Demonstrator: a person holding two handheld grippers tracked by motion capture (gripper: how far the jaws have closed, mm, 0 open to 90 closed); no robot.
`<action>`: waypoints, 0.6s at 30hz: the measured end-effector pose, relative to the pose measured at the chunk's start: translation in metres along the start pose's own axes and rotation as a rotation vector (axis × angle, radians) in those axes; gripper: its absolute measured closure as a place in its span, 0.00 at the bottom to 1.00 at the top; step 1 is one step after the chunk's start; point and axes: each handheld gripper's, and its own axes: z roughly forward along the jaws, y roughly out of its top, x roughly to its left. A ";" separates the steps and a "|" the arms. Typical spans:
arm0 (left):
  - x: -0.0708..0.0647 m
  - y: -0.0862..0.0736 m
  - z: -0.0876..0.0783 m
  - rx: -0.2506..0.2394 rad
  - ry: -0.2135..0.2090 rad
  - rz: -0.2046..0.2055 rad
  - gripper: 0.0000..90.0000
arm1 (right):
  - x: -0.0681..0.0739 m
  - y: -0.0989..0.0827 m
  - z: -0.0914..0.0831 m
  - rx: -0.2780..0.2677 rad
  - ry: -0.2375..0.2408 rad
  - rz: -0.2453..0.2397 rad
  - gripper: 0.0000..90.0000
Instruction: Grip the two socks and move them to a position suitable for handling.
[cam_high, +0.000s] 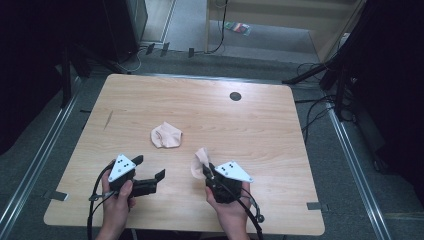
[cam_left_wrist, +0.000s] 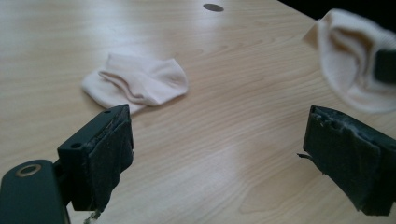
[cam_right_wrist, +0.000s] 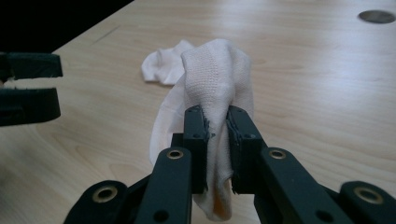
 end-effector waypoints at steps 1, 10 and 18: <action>-0.001 -0.001 0.001 0.005 0.006 0.012 0.10 | 0.002 -0.003 0.003 0.009 0.003 0.000 0.89; -0.010 -0.006 0.010 0.044 -0.032 0.028 0.10 | 0.018 -0.030 0.027 0.074 0.017 -0.019 0.89; -0.002 -0.009 0.014 0.113 -0.012 0.002 0.17 | 0.012 -0.026 0.021 0.024 0.049 0.057 0.62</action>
